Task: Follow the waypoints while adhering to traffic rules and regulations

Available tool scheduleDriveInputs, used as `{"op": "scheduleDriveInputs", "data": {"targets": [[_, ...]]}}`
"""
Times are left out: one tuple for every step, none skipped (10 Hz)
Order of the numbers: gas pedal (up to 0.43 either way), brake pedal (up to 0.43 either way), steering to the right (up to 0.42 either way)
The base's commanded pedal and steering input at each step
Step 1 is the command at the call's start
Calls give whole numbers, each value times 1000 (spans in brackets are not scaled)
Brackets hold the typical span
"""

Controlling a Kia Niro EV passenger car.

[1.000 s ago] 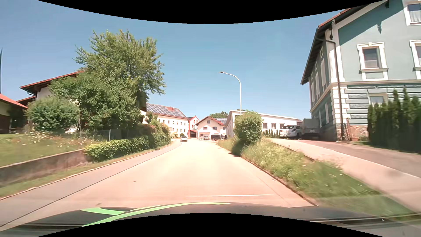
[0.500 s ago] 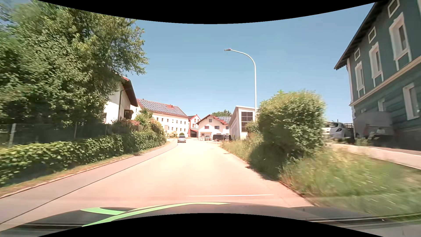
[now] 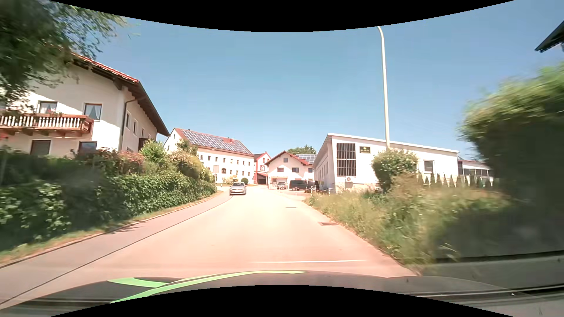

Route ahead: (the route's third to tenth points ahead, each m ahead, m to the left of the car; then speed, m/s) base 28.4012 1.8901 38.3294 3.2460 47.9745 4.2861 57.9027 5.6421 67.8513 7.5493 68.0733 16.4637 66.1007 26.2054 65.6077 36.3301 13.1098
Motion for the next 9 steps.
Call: {"op": "scheduleDriveInputs", "data": {"targets": [[138, 0, -14], [138, 0, -17], [138, 0, -20], [138, 0, -20], [138, 0, -21], [138, 0, -21], [130, 0, -21], [130, 0, -21], [130, 0, -22]]}}
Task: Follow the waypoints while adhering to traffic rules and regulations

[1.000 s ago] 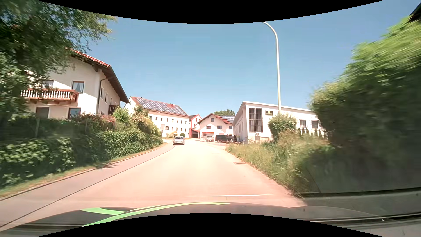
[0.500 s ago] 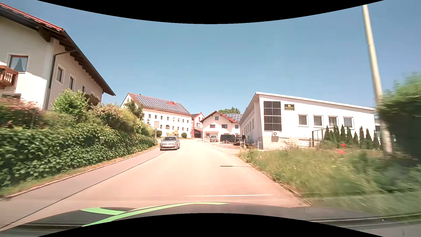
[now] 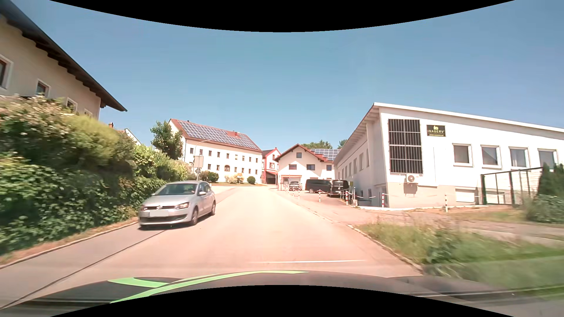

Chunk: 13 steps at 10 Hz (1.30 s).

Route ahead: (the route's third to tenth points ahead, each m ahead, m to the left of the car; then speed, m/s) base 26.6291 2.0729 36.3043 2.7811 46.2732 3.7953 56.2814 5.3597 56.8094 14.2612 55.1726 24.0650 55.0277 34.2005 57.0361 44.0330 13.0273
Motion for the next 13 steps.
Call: {"op": "scheduleDriveInputs", "data": {"targets": [[118, 0, -23], [98, 0, -23], [87, 0, -23], [67, 0, -23], [28, 0, -23], [0, 0, -23], [0, 0, -23], [0, 0, -21], [0, 0, -14], [0, 0, -12], [0, 0, -12], [0, 0, -12], [0, 0, -11]]}}
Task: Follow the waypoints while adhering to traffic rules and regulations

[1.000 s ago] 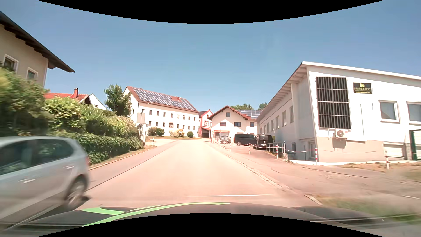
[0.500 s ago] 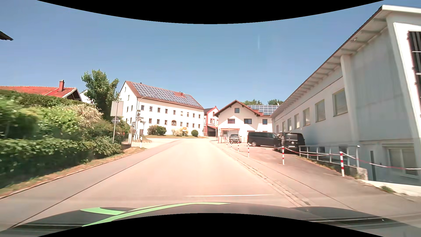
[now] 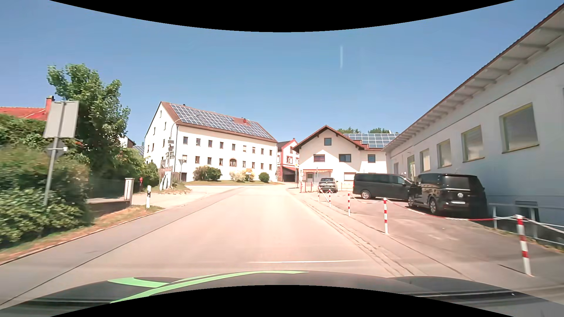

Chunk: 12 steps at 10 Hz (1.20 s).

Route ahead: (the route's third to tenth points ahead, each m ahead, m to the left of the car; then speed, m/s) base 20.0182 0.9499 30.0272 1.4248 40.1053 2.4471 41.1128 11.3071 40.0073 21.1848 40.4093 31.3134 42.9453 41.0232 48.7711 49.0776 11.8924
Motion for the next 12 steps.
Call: {"op": "scheduleDriveInputs", "data": {"targets": [[0, 0, -10], [0, 0, -8], [0, 0, -8], [0, 0, -8], [0, 0, -8], [0, 6, -8], [0, 18, -8], [0, 37, -8], [0, 67, -8], [0, 91, -8], [0, 98, -6], [0, 110, -2]]}}
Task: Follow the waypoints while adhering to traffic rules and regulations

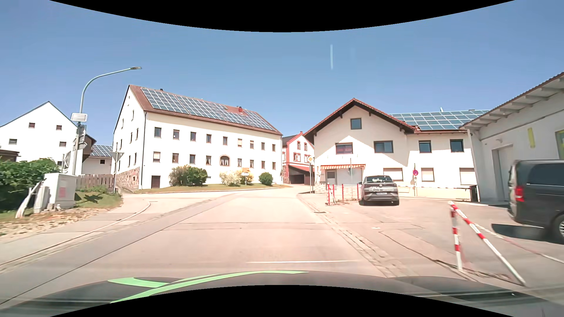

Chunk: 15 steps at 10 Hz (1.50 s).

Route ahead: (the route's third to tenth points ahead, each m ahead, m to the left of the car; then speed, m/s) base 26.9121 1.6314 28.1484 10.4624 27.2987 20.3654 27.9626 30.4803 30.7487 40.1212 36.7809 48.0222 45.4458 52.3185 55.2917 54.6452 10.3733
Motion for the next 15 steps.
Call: {"op": "scheduleDriveInputs", "data": {"targets": [[0, 116, -1], [0, 122, -1], [0, 122, -1], [0, 134, -1], [0, 146, -1], [0, 152, -1], [0, 152, -1], [0, 165, -1], [0, 183, -1], [0, 201, 0], [0, 207, 0], [0, 213, 0], [0, 226, 0], [0, 232, 0], [0, 232, 0]]}}
